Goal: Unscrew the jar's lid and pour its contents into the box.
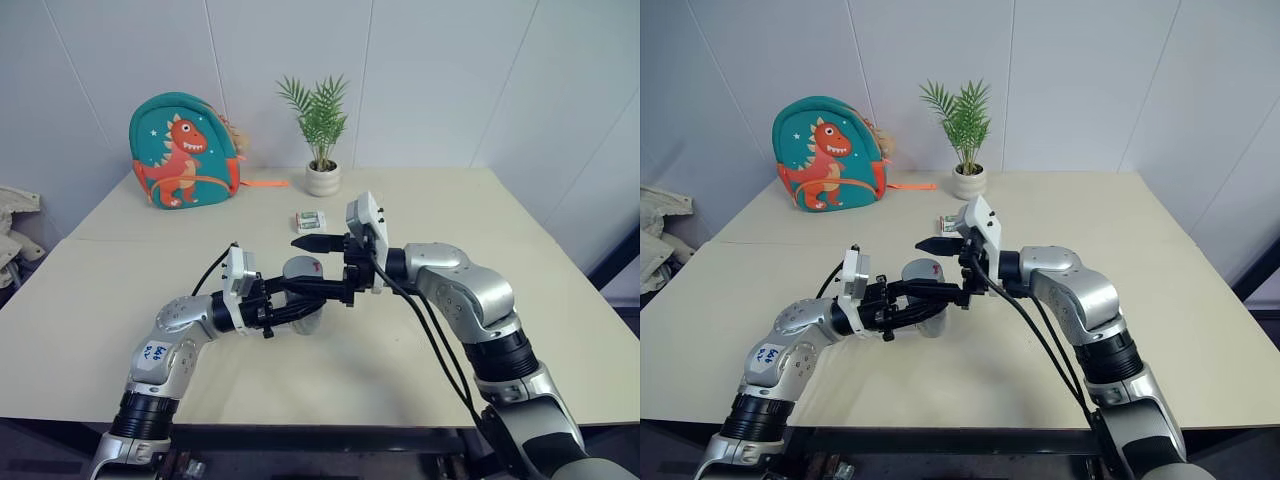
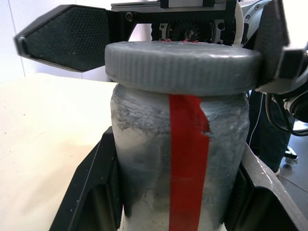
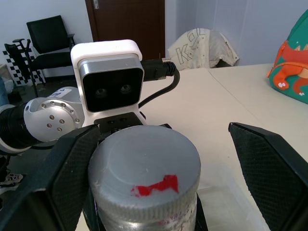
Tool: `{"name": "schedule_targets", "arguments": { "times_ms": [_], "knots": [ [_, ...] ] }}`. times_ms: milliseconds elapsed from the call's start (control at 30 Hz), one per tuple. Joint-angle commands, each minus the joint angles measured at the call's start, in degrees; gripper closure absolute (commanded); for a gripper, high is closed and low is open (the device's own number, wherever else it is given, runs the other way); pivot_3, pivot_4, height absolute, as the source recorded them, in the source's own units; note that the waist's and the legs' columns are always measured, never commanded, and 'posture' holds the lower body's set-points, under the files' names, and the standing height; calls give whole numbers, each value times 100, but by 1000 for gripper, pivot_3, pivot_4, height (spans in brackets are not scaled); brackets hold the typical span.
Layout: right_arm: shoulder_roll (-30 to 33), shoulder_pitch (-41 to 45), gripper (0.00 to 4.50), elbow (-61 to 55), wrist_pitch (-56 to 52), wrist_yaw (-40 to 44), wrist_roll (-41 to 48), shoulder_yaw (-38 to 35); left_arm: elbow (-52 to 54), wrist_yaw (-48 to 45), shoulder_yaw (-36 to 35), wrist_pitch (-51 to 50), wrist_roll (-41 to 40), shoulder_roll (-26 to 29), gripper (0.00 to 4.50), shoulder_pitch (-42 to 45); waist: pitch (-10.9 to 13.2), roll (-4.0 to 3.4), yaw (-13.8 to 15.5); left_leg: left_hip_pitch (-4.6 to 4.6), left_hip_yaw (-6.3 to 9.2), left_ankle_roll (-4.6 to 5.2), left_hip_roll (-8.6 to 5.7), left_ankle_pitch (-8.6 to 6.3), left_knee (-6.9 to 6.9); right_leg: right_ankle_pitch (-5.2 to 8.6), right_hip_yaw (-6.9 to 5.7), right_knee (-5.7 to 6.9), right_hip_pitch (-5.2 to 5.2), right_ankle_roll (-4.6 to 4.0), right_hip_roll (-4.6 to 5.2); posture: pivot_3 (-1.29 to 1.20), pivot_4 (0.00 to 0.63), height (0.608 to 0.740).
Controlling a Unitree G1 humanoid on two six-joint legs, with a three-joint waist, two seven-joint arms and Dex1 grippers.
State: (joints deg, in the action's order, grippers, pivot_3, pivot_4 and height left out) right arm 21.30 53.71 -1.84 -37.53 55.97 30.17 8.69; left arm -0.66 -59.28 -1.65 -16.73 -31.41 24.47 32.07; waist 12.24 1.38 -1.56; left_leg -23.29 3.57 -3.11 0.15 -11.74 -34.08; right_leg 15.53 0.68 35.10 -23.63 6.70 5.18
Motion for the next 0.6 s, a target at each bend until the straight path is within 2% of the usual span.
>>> {"name": "schedule_targets", "arguments": {
  "times_ms": [33,600],
  "knots": [
    [257,60,17,57,116,16,-85,-271,155,-40,-32,91,-57,-38,2442,46,0,0,-1,0,0,0,0,0,0,0,0,0,0,0,0,0,150,740],
    [972,-152,17,489,192,328,-29,-629,104,-31,-66,139,-31,-73,2442,20,0,0,-12,1,-2,0,0,0,1,0,1,-2,0,0,-1,0,150,740]
  ]
}}
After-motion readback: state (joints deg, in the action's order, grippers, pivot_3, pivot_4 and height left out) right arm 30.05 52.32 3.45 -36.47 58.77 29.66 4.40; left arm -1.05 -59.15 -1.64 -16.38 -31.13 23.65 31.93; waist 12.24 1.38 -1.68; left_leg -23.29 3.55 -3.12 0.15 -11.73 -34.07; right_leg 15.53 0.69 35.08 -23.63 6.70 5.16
